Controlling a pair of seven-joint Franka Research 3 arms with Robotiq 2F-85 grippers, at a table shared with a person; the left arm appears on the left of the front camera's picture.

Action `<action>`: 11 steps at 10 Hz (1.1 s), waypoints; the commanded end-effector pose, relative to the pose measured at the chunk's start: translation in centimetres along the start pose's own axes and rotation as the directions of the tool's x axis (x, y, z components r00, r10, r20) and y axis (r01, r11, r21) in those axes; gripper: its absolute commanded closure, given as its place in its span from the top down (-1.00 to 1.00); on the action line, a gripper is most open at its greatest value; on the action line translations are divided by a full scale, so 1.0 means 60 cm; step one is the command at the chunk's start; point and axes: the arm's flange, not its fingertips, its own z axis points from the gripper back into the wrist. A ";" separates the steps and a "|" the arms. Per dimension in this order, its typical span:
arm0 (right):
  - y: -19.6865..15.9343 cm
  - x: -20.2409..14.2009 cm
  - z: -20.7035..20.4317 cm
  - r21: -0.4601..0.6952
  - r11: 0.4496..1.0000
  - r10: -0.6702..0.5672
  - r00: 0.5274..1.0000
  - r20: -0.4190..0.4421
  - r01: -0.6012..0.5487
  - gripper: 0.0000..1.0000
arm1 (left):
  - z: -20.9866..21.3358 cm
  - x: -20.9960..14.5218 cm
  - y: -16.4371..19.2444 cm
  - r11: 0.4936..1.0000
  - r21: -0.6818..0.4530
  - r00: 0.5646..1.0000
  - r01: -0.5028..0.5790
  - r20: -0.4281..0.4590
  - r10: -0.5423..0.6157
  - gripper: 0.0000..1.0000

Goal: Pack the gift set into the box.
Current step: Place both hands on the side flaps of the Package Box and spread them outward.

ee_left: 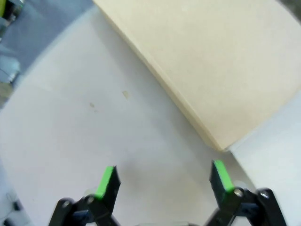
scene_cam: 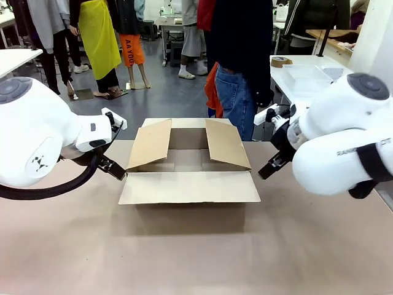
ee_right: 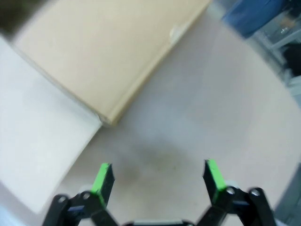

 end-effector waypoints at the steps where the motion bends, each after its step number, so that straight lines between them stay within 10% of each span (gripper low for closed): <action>1: -0.029 -0.054 0.092 0.098 0.995 0.007 0.998 -0.056 -0.001 1.00 | 0.108 -0.085 0.024 0.989 -0.143 0.997 -0.028 -0.076 0.018 1.00; 3: -0.087 -0.109 0.190 0.185 0.942 -0.298 0.950 0.090 0.279 1.00 | 0.252 -0.162 0.057 0.961 -0.221 0.950 -0.164 0.226 0.214 1.00; 5: -0.164 -0.180 0.261 0.450 0.735 -0.613 0.781 0.120 0.508 1.00 | 0.341 -0.244 0.123 0.852 -0.443 0.770 -0.278 0.428 0.474 1.00; 9: -0.347 -0.436 0.247 0.884 0.094 -0.985 0.170 0.016 0.458 1.00 | 0.267 -0.458 0.316 0.460 -0.761 0.440 -0.458 0.255 0.861 1.00; 11: -0.358 -0.494 0.187 0.888 0.120 -0.991 -0.004 0.136 0.444 1.00 | 0.151 -0.488 0.346 0.260 -0.782 0.334 -0.566 0.070 0.940 1.00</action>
